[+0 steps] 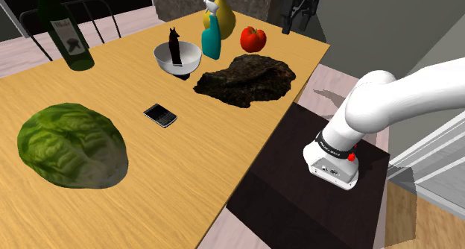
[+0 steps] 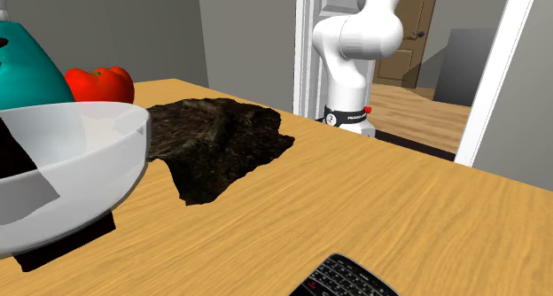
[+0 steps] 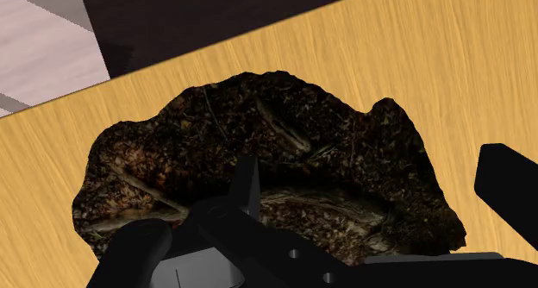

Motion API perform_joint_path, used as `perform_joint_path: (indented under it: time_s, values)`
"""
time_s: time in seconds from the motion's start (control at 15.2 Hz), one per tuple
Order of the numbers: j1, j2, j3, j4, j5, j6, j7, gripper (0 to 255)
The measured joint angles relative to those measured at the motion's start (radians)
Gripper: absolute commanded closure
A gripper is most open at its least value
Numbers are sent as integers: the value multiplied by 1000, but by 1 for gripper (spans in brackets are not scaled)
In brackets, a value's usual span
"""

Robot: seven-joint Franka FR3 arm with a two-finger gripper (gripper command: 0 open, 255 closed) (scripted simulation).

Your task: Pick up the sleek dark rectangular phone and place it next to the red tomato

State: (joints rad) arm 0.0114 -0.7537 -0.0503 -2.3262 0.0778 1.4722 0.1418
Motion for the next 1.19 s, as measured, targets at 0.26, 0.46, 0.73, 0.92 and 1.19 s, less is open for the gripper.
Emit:
perform_joint_path:
  time_s: [0.26,0.46,0.73,0.92,1.19]
  values:
    - [18,45,25,-6,17,56,8,0]
    - [43,100,64,-19,40,132,22,0]
    - [77,208,119,-3,67,237,44,0]
    - [100,287,158,11,80,312,59,0]
    - [126,400,206,51,84,398,80,0]
